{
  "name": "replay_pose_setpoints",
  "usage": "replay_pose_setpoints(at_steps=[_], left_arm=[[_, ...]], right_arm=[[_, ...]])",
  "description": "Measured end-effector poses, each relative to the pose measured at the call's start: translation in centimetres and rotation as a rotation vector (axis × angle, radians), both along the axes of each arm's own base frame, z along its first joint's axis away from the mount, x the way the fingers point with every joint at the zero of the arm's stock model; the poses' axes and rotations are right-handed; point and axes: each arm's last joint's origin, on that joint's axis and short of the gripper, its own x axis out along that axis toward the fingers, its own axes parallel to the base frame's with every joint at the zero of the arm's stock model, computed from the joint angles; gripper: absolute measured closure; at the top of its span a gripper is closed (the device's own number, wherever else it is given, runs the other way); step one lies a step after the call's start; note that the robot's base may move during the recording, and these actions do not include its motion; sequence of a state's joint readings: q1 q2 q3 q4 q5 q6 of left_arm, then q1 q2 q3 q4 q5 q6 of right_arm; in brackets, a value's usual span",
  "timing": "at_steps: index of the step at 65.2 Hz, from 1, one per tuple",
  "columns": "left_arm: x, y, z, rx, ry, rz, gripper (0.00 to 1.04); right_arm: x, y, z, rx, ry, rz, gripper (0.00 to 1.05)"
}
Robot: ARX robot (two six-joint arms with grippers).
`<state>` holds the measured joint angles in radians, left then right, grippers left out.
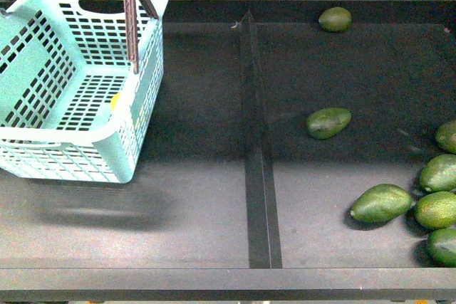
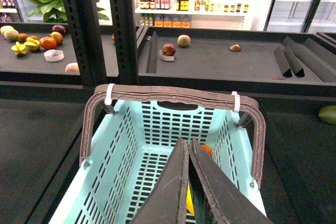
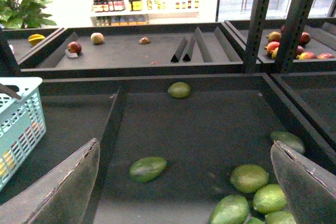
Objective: Pick lemon and mango into basket
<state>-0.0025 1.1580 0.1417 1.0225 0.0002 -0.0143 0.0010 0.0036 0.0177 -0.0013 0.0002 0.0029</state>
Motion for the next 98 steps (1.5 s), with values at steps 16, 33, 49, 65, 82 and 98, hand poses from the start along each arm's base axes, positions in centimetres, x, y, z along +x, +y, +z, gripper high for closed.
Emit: replay_pose_setpoints(at_steps=[16,33,49,65,82,98], left_arm=[[-2.9,0.0,-0.6,0.0,0.018,0.0,1.01],[-4.8,0.0,-0.5,0.002,0.017,0.0,1.01],[-6.2,0.0,0.1,0.003,-0.003,0.0,1.01],[-7.2,0.0,0.2,0.003,-0.009,0.0,1.01],[-8.0,0.0,0.2,0.003,-0.01,0.0,1.01],[-9.2,0.0,-0.2,0.003,0.014,0.0,1.01]], right_arm=[[0.0,0.0,0.0,0.0,0.0,0.0,0.09],[0.0,0.0,0.0,0.0,0.0,0.0,0.09],[0.0,0.0,0.0,0.0,0.0,0.0,0.09],[0.0,0.0,0.0,0.0,0.0,0.0,0.09],[0.0,0.0,0.0,0.0,0.0,0.0,0.09],[0.0,0.0,0.0,0.0,0.0,0.0,0.09]])
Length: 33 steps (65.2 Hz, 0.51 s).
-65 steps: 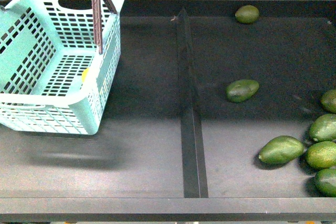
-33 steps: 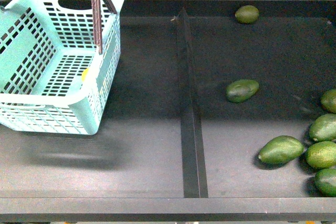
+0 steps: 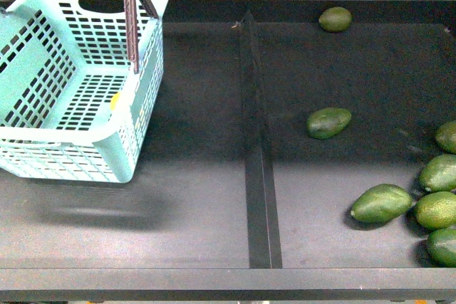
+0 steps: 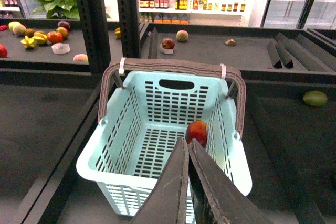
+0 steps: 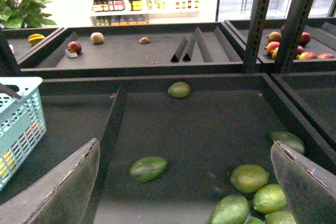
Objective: Pick lemon and mango into basket
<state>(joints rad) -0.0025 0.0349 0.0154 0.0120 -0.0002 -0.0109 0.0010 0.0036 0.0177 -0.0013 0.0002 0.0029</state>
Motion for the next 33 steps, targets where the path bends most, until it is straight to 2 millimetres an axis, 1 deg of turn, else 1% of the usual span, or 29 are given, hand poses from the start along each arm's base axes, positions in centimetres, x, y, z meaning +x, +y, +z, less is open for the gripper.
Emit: replay_pose_setpoints(at_steps=[33], left_arm=[[-0.18,0.0,0.13,0.0,-0.019,0.0,1.01]], right_arm=[[0.0,0.0,0.0,0.0,0.0,0.0,0.09]])
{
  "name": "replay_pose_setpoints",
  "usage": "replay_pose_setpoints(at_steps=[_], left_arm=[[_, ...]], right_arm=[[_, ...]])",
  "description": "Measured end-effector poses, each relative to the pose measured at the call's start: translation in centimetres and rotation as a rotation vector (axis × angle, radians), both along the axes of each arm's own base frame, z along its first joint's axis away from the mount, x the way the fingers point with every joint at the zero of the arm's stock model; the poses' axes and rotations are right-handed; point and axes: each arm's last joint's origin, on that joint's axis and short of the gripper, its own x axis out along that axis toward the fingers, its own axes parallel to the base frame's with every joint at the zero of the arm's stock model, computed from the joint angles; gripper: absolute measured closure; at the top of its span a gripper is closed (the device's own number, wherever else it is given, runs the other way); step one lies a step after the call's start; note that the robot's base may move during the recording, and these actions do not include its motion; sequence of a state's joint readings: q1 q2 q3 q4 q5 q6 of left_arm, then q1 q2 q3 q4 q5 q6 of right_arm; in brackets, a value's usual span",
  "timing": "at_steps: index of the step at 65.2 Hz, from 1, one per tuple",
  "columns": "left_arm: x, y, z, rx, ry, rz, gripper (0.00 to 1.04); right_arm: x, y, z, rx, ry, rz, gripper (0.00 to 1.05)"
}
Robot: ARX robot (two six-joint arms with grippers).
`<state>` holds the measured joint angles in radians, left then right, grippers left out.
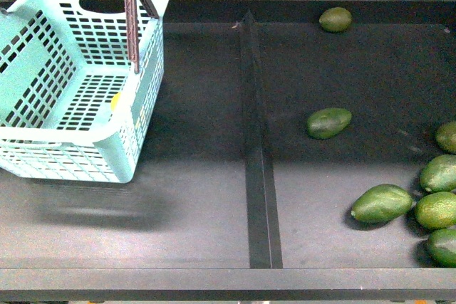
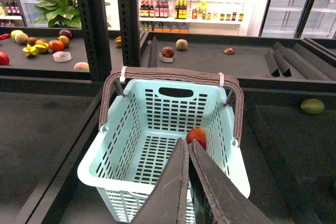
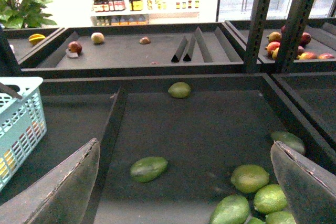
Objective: Pick lemon and mango into basket
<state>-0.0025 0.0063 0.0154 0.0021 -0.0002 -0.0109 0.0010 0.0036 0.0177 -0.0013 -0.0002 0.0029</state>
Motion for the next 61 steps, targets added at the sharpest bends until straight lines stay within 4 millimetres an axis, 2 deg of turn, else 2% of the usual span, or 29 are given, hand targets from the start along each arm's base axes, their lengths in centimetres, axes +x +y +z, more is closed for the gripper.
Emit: replay_pose_setpoints(at_steps=[15,17,45,61], left_arm=[[0.0,0.0,0.0,0.0,0.0,0.0,1.01],[0.0,0.0,0.0,0.0,0.0,0.0,0.99],[0.0,0.0,0.0,0.001,0.0,0.0,0.05],[0.0,0.0,0.0,0.002,0.0,0.0,0.07]], right_arm=[[0.0,0.0,0.0,0.0,0.0,0.0,0.09],[0.0,0.0,0.0,0.0,0.0,0.0,0.09],[0.0,0.0,0.0,0.0,0.0,0.0,0.09],[0.0,0.0,0.0,0.0,0.0,0.0,0.09]])
